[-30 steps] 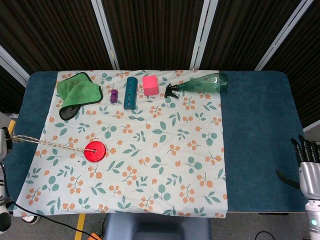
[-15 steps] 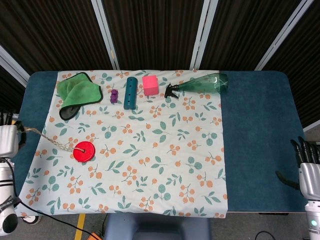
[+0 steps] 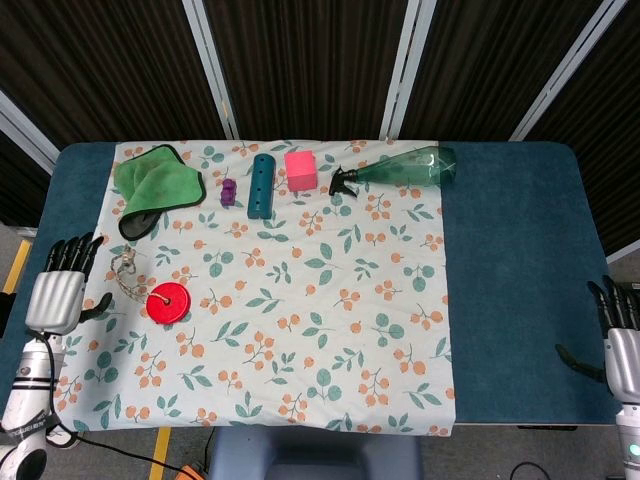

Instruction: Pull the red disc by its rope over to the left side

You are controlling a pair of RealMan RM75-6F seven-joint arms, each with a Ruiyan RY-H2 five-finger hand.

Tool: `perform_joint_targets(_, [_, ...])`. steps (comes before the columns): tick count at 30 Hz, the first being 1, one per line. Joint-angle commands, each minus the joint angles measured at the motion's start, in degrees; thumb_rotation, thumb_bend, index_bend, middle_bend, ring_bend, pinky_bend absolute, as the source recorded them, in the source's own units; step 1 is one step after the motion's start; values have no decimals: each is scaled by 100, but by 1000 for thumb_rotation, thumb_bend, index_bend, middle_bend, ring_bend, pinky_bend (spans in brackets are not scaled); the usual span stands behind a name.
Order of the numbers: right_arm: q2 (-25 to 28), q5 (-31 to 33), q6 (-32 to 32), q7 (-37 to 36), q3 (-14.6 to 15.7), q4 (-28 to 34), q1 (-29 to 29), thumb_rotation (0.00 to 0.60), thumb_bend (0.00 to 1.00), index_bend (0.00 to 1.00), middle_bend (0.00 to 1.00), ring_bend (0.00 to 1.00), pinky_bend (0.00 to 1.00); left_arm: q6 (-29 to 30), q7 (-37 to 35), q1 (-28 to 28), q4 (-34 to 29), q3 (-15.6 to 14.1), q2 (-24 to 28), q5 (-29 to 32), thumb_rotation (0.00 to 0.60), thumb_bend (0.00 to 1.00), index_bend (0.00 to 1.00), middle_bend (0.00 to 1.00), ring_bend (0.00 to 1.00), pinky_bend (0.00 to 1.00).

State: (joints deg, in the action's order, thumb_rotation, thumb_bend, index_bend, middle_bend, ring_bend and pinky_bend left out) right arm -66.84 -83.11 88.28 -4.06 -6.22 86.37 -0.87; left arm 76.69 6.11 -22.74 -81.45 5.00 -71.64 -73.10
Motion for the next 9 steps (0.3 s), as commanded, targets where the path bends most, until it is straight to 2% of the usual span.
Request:
perform_joint_targets(1, [-2,-65,53,31,33,54,20,600,302,0,0,0,0,243,-126,301,-255,-179,227,-216,600,307,0,0,0,7])
perform_joint_targets(5, [-27,-87,88,45,52,63,42,600,302,0,0,0,0,607,-159,705,-189,-374,257,-353,600,350,0,0,0,3])
perform_joint_targets(9, [-14,-92,68,83,66,78,40,600,302,0,0,0,0,740,-339,975,-77,-477,242,-398,600,351,0,0,0,1])
